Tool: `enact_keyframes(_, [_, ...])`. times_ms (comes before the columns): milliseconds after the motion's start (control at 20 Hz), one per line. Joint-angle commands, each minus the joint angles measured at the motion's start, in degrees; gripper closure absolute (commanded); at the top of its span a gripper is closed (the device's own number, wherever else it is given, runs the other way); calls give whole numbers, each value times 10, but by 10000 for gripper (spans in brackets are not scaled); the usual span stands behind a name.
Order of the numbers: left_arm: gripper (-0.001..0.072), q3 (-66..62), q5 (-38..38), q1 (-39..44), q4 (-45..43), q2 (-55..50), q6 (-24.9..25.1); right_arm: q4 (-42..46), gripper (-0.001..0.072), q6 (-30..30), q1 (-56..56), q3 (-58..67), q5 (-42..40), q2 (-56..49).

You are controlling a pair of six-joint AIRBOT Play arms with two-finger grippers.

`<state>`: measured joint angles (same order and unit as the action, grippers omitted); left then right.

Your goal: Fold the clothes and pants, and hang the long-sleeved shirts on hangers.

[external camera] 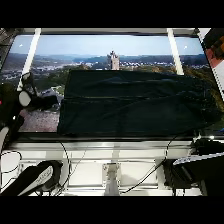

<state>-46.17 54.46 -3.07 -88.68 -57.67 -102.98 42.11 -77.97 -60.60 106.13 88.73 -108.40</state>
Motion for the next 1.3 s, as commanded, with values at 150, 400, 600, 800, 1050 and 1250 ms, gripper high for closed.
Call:
enact_keyframes(150, [689,149,75,-106,150,177,64,-89,641,25,-36,-25,-19,0])
enact_keyframes(400, [689,183,159,-184,303,233,174,-94,288,24,-31,-25,-53,0])
enact_keyframes(600, [687,191,152,-190,297,229,199,-95,123,7,-32,-25,-61,0])
enact_keyframes(800, [203,194,144,-191,258,203,186,-96,121,5,-31,-25,-57,0])
enact_keyframes(1050, [206,197,172,-192,244,113,169,-97,91,5,-31,-25,-51,0])
enact_keyframes(1250, [205,197,158,-192,242,42,195,-106,91,5,-31,-25,-52,0])
